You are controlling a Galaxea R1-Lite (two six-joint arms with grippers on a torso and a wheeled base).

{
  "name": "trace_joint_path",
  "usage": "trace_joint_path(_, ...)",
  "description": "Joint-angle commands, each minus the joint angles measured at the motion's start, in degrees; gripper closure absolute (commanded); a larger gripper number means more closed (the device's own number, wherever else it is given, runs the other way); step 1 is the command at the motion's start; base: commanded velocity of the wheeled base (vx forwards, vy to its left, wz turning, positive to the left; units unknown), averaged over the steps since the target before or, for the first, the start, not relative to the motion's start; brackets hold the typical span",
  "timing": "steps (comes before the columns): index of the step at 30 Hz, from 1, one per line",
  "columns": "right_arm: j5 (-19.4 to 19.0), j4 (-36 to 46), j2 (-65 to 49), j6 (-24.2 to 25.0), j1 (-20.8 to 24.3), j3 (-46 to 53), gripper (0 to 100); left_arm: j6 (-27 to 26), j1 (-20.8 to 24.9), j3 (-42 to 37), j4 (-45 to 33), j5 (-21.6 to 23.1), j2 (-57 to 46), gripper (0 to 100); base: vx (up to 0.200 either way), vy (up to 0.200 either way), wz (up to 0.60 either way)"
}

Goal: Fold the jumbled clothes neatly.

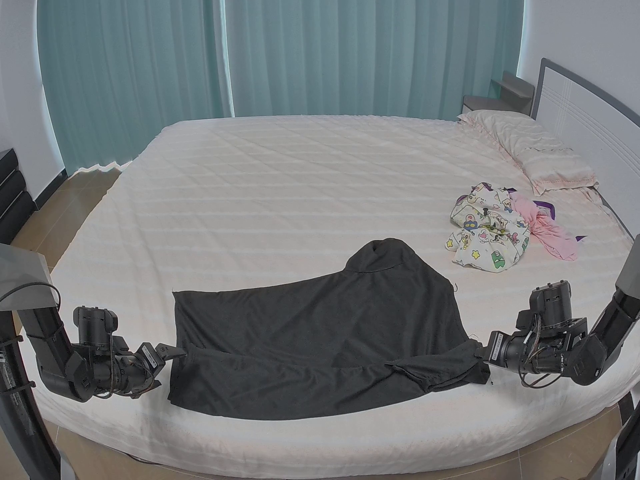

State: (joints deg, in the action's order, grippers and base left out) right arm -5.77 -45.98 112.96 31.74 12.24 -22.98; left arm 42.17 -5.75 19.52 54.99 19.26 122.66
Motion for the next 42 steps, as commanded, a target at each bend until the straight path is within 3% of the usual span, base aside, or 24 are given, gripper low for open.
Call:
trace_joint_path(1,0.0,3.2,-6.3,0.0,0.3,0.3,100,0.0,0.0,0.0,0.0,0.0,0.1,0,0.0,0.0,0.0)
trace_joint_path(5,0.0,8.1,-6.5,0.0,0.4,0.8,100,0.0,0.0,0.0,-0.1,0.0,0.0,0,0.0,0.0,0.0)
trace_joint_path(11,0.2,8.6,-3.4,0.0,0.3,2.3,100,0.0,0.0,0.0,0.0,0.0,0.1,0,0.0,0.0,0.0)
trace_joint_path(12,0.4,8.9,-3.1,-0.1,0.3,2.3,0,0.0,0.0,0.0,0.0,0.0,0.0,0,0.0,0.0,0.0)
trace_joint_path(22,0.7,8.2,-2.3,-0.2,-0.3,1.4,0,0.0,0.0,0.0,0.0,0.0,0.0,0,0.0,0.0,0.0)
trace_joint_path(33,-2.5,7.1,6.8,-0.1,-1.4,-7.3,0,0.0,0.0,-0.1,0.0,-0.1,0.0,0,0.0,0.0,0.0)
trace_joint_path(37,-5.1,3.6,10.0,-0.2,-2.0,-9.0,0,0.0,0.0,-0.1,0.0,-0.1,0.0,0,0.0,0.0,0.0)
trace_joint_path(42,-5.5,1.0,15.1,-0.2,-2.1,-10.1,0,0.0,0.0,-0.1,0.0,-0.1,0.0,0,0.0,0.0,0.0)
